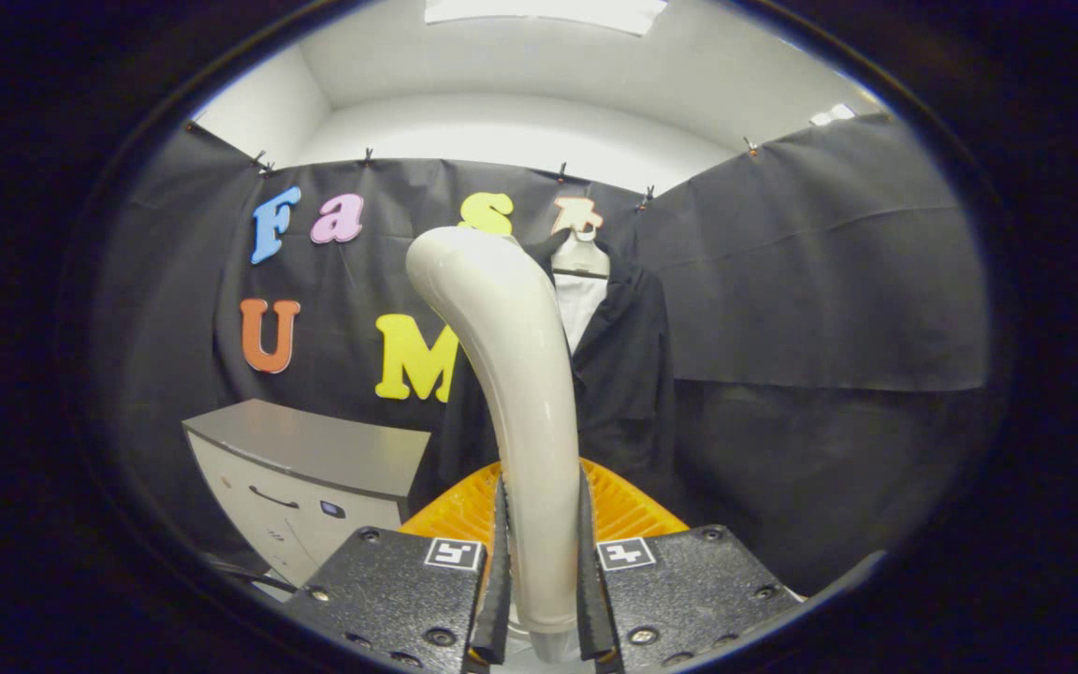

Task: Iron the clothes twice with a garment steamer, once on the left side and once on the right side.

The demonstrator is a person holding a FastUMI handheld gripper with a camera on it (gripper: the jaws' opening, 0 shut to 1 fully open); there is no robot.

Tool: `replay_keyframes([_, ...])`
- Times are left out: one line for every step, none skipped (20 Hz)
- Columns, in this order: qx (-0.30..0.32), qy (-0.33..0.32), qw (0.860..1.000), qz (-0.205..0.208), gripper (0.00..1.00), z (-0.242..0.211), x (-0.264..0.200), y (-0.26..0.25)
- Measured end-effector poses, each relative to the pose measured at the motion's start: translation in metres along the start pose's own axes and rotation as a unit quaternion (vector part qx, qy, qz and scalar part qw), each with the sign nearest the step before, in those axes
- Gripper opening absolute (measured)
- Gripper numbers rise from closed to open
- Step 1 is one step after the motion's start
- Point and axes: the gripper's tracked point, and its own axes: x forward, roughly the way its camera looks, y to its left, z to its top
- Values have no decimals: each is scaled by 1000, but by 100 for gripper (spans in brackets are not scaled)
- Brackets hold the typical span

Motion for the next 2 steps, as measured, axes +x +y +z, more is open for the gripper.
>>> replay_keyframes([0,2,1000,-7,32,0,0,1])
replay_keyframes([-1,3,1000,-13,32,1,1,0])
